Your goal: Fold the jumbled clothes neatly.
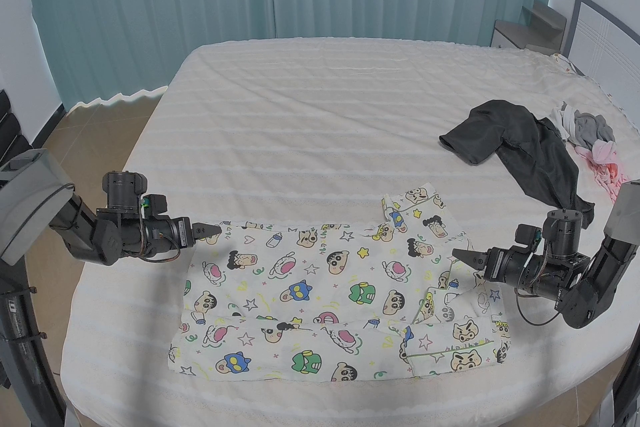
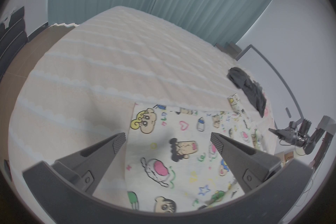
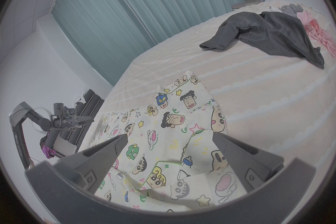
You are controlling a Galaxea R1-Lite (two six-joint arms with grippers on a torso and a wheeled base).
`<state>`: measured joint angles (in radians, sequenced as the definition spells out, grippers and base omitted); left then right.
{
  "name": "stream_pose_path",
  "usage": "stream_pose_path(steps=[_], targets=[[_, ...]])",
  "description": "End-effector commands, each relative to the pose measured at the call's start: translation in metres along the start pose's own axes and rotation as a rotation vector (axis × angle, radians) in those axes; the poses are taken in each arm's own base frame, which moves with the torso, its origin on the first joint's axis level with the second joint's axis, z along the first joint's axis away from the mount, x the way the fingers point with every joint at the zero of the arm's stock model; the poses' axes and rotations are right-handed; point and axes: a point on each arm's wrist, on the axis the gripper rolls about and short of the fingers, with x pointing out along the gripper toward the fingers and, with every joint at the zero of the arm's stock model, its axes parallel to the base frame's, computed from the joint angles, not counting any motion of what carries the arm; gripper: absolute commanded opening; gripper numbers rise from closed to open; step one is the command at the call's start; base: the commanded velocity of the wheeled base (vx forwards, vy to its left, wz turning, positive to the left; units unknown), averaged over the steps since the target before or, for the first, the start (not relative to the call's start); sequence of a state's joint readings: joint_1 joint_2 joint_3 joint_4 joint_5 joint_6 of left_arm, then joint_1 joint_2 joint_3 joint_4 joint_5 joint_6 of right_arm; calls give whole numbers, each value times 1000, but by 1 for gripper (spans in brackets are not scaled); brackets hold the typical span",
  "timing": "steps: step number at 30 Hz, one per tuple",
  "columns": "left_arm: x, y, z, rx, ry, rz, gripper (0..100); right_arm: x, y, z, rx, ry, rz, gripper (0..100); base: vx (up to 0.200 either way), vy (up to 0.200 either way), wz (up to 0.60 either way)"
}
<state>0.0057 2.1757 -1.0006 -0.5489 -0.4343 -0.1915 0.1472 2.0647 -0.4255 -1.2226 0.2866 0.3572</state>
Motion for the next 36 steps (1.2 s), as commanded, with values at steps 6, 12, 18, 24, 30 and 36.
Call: stream_pose_path(steps=[6,12,18,24,30,36], targets=[[54,34,-14,-9,63,23,100,3,3,-5,-1,19,5,100,0,0,0],[59,25,-14,2,67,-2,100,6,2,-5,-1,18,3,100,0,0,0],[65,17,-16,14,75,-19,100,10,-2,-6,10,24,-5,100,0,0,0],[64,18,-17,9,79,-15,0,18,-7,6,8,-19,-11,100,0,0,0],[58,18,-17,-19,76,-1,0,51,-16,32,24,-5,-48,100,0,0,0],[46,14,-6,-44,31,46,0,89,-31,43,48,50,-94,100,0,0,0]])
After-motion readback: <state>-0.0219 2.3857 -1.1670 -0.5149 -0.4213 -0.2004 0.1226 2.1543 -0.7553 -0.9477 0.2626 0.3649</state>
